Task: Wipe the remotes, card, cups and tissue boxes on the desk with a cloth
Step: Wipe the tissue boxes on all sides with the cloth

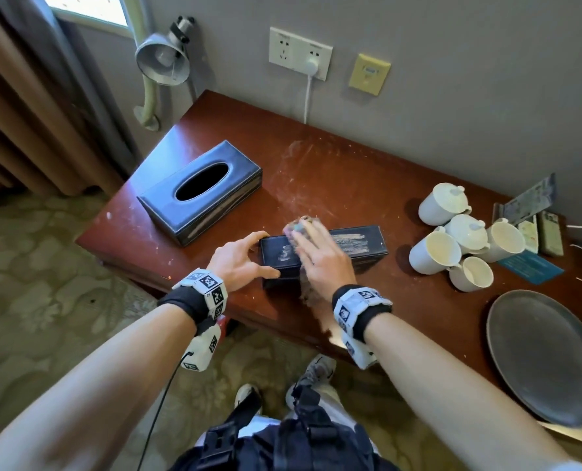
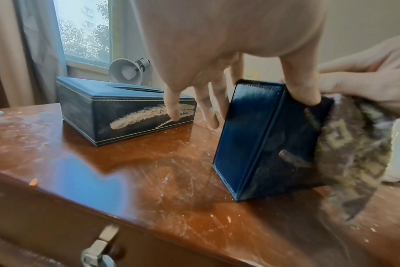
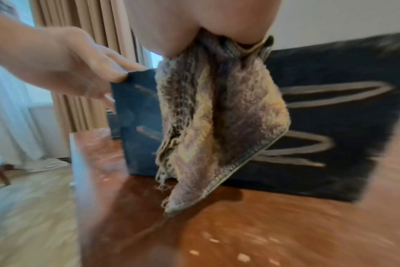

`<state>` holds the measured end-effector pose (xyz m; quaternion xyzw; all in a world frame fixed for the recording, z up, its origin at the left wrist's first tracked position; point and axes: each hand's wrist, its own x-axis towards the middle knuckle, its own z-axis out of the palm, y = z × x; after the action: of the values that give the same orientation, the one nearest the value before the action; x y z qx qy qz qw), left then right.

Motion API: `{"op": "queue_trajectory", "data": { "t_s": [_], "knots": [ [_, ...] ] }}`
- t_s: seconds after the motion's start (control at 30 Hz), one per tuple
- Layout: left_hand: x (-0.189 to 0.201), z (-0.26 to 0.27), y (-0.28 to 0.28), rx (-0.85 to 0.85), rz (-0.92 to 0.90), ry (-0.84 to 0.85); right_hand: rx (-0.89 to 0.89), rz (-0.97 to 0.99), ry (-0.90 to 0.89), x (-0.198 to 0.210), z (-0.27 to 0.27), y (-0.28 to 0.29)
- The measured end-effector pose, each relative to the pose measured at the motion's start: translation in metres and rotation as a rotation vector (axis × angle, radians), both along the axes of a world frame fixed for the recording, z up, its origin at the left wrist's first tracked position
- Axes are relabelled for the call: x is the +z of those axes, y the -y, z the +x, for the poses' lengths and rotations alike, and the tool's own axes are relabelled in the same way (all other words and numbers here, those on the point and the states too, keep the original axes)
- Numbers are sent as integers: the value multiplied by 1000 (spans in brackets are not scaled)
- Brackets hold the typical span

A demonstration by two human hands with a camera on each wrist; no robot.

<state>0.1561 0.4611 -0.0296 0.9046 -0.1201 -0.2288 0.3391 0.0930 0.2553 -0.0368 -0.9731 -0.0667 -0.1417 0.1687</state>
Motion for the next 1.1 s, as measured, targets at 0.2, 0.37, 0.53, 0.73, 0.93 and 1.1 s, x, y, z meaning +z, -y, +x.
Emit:
{"op": "queue_trajectory", "data": {
  "t_s": [0.2, 0.37, 0.53, 0.73, 0.93, 1.1],
  "knots": [
    [4, 1, -5, -48, 14, -3, -265, 56, 7, -6, -4, 73],
    [9, 2, -2, -110, 59, 74, -178, 111, 54, -8, -3, -4],
    [9, 1, 4, -175, 5, 83, -117, 76, 58, -10, -4, -4],
    [11, 2, 2, -102, -61, 23, -233, 84, 19, -2, -14, 68],
    [10, 1, 2, -84, -93, 10, -363, 225, 46, -3, -12, 91],
    [14, 0, 5, -92, -81, 22, -570, 342, 119, -8, -12, 72]
  ]
}}
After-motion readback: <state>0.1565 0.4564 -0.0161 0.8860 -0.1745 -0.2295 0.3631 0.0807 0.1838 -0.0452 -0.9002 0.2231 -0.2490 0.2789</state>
